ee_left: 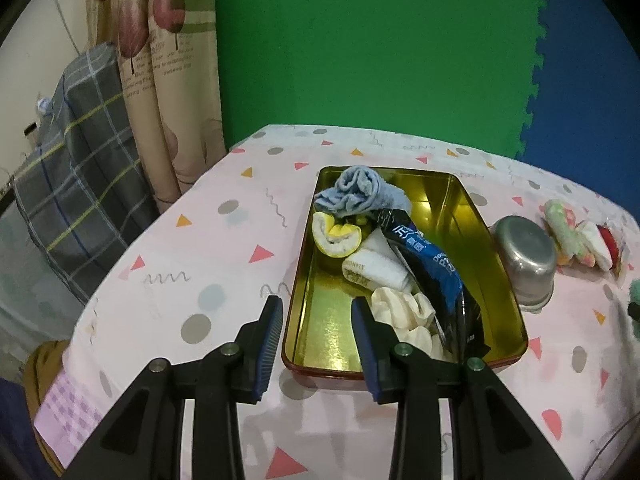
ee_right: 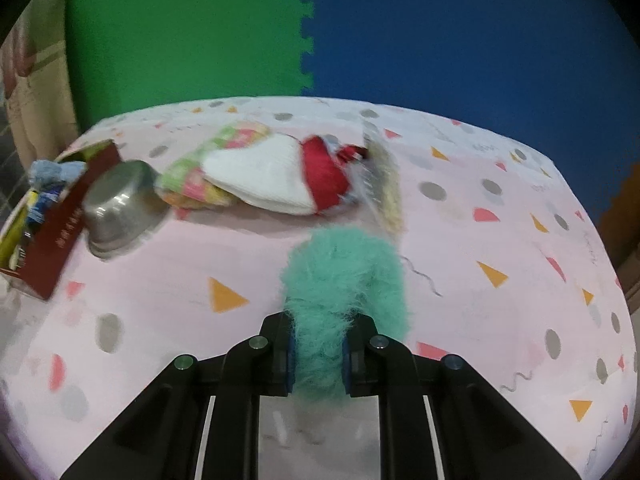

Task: Organize soft objects
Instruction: 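Carry the green fuzzy scrunchie into the tin box and open the right tool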

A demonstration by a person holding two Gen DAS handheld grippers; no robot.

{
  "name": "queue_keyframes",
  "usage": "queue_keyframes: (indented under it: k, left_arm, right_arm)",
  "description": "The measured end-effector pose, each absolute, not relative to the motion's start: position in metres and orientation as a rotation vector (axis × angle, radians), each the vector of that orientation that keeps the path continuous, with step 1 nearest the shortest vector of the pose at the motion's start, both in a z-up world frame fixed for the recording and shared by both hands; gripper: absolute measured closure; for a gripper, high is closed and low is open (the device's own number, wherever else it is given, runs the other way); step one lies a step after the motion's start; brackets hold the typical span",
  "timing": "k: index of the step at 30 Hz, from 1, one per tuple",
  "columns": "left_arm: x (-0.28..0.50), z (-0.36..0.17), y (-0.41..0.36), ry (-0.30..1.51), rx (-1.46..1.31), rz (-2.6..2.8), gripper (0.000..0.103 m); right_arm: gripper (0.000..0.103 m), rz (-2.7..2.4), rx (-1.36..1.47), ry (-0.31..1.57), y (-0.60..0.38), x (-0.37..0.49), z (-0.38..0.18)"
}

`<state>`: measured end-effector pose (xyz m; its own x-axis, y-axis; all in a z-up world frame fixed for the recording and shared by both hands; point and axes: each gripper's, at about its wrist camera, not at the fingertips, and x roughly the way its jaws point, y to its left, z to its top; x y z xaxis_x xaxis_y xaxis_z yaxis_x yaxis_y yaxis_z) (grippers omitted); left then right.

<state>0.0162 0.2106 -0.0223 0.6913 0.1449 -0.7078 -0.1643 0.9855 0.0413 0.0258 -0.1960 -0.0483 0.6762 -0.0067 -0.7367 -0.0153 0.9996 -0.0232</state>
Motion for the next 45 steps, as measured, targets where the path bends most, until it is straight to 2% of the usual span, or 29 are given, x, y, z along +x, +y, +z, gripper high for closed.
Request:
queue_keyframes:
  k: [27, 45]
  left_arm:
    - [0.0, -0.021, 0.258, 0.778, -0.127, 0.345, 0.067]
    - [0.005, -0.029, 0.265, 0.821, -0.15, 0.357, 0.067]
  right_arm:
    - [0.088, 0.525, -0.076, 0.792, 0.055, 0.096, 0.001]
    - [0.085, 0.479, -0.136, 0.915, 0.101, 0.16, -0.042]
